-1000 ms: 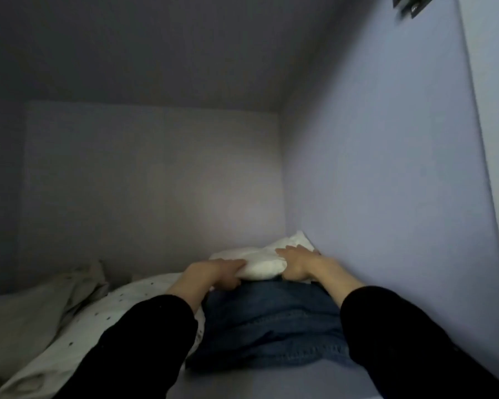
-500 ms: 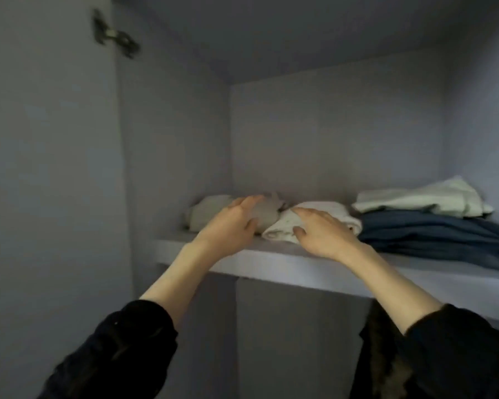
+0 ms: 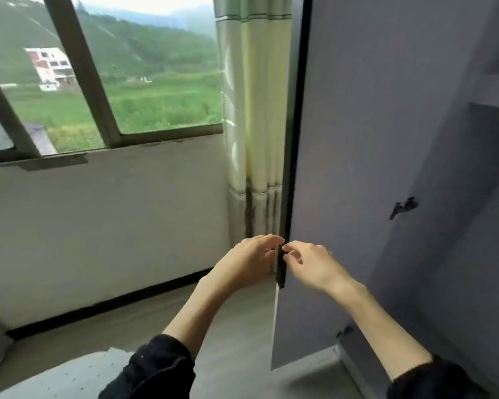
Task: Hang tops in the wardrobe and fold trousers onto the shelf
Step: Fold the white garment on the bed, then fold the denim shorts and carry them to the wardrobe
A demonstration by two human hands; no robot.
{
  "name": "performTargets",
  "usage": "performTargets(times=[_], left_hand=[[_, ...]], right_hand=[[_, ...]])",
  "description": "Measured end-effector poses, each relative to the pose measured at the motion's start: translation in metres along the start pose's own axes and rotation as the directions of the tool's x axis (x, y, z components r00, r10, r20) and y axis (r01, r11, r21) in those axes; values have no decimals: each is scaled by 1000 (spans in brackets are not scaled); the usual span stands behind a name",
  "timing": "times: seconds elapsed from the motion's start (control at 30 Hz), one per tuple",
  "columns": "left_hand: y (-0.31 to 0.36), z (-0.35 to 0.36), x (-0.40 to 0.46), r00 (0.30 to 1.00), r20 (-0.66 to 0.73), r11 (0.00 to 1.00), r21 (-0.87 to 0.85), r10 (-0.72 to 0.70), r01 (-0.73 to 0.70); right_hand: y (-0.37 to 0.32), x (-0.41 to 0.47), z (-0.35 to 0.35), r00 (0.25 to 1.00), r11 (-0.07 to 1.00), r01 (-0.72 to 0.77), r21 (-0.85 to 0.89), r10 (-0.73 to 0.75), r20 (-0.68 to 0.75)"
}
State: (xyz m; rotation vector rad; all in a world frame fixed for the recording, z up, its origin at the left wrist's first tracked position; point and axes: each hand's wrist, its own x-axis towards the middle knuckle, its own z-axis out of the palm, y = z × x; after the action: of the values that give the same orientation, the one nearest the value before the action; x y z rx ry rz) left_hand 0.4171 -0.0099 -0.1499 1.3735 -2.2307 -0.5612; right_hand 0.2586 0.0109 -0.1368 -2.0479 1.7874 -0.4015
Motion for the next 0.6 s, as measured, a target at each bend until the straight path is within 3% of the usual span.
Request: performTargets(times=[0.13,0.3,0.6], left_hand=[[-92,-32,-64,952,-85,956,-32,-293,292],[-186,-76,-100,789,-255,828,-121,-559,547],[-293,-128,-49,567,-379,679,-323,-731,659]], right_hand=[[-71,43,74,956,981,194,13,-192,222],[-141,124,137,871,933,358,16,-340,355],[-235,277,175,766,855,516,55,-489,416]])
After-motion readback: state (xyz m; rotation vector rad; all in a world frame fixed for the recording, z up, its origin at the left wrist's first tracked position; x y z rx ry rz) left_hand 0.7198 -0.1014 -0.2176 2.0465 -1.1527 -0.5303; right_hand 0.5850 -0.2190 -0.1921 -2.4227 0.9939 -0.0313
